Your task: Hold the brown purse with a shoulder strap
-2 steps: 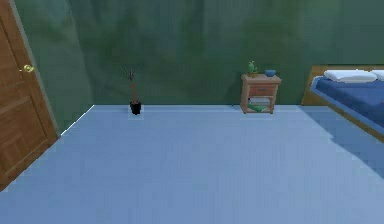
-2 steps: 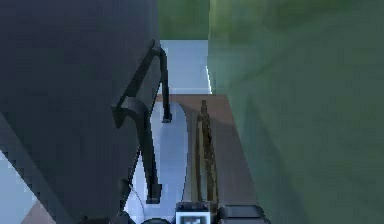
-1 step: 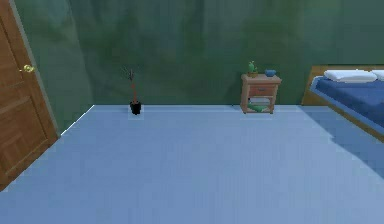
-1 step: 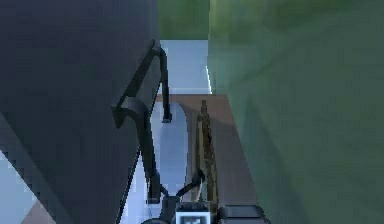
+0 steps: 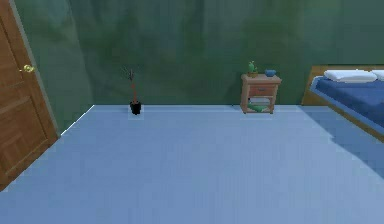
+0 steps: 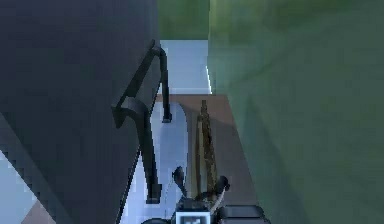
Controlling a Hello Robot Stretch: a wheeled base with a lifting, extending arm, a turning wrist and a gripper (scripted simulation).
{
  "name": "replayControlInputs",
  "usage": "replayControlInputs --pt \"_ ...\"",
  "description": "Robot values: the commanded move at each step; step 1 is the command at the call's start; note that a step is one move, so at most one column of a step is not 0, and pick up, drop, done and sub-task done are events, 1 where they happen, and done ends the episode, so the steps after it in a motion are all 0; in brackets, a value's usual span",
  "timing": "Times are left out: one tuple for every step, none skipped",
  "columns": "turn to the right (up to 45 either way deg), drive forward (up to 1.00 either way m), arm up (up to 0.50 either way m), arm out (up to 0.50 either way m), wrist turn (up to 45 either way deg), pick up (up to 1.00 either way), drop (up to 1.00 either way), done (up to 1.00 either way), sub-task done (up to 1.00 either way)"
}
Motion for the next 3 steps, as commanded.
replayControlInputs --pt "0.0 0.00 0.00 0.00 0.0 1.00 0.00 0.00 0.00" --pt "0.0 0.00 0.06 0.00 0.0 0.00 0.00 0.00 0.00" --pt "0.0 0.00 0.00 0.00 0.0 0.00 0.00 1.00 0.00"
